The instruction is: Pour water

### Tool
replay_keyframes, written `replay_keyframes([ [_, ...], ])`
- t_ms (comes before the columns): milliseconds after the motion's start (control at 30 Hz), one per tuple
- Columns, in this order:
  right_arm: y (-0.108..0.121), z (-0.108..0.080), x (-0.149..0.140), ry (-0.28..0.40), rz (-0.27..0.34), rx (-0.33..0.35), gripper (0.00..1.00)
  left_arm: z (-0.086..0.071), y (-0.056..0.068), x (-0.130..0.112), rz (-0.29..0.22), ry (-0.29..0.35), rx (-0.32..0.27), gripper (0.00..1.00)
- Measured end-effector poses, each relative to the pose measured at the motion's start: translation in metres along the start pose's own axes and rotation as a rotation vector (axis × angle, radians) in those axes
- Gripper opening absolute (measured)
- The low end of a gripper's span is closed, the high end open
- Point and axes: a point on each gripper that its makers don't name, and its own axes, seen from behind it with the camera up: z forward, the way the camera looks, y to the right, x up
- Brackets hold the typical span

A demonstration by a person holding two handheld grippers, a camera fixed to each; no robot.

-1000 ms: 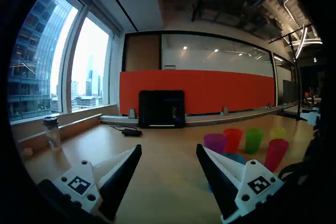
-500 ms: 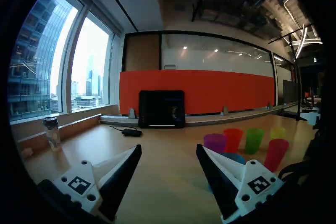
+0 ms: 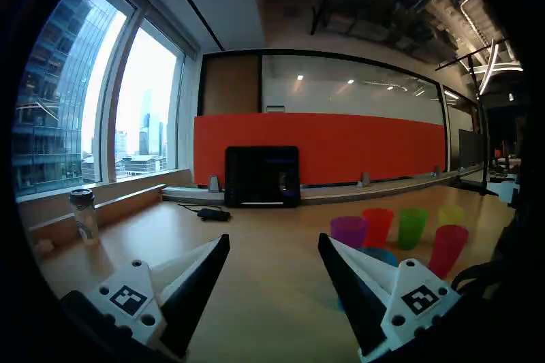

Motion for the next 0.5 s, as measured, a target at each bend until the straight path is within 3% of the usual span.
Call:
replay_keyframes([
  [300,-0.001,0.001,-0.002,-0.011,-0.001,0.003,0.99,0.002,-0.001,-0.002,0.008,-0.017,0.001,0.96],
  [500,-0.006,0.006,0.008,-0.034,0.007,0.017,0.99,0.003,-0.008,0.017,0.035,-0.014,0.019,0.97],
])
